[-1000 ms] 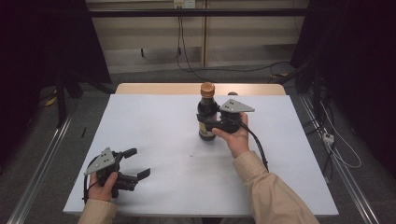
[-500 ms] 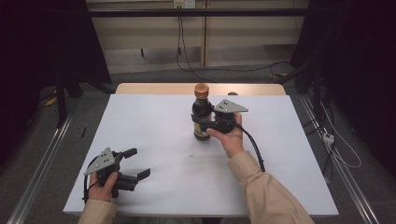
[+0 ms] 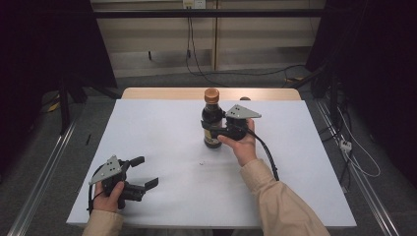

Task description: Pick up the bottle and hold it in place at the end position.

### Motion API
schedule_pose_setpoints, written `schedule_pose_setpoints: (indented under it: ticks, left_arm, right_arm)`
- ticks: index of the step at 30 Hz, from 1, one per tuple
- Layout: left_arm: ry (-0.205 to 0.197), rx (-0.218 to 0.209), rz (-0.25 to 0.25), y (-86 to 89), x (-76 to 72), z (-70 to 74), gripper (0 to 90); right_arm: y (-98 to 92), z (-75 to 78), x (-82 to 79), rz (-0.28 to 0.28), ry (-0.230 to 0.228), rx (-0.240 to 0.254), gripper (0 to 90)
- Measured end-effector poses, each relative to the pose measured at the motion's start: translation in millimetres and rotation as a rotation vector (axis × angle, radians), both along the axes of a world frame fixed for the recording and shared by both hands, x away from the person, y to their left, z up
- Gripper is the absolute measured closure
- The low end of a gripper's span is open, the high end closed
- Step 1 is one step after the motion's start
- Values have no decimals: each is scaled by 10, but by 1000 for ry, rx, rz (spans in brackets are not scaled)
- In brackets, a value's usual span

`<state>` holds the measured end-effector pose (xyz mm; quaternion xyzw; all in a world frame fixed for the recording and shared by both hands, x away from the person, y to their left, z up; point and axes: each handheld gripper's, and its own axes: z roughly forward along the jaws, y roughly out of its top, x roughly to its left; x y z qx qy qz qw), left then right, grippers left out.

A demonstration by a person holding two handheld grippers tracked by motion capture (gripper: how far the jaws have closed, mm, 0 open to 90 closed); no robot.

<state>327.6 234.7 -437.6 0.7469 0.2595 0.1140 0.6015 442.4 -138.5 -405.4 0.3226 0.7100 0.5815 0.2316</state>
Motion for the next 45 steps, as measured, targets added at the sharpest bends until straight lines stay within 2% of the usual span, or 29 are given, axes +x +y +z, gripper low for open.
schedule_pose_setpoints:
  ticks: [10,20,28,31,35,42,45]
  left_arm:
    - [2,1,3,6,2,-3,28]
    - [4,0,-1,-5,-4,-6,28]
    - [7,6,-3,-12,-2,-16,28]
    - [13,3,-2,-16,-1,-22,28]
    - [12,4,-4,-22,-1,-21,28]
    - [11,5,-4,-22,-6,-22,28]
    - [9,7,-6,-25,-9,-18,28]
  right_arm:
    - [42,30,15,10,-5,5,275]
    - [-33,9,43,25,36,30,274]
    - [-75,23,78,83,42,20,274]
    - [-88,21,87,87,47,27,274]
    - [-72,34,109,105,50,10,273]
    - [-56,37,107,89,58,6,271]
    - [-37,37,89,63,59,1,270]
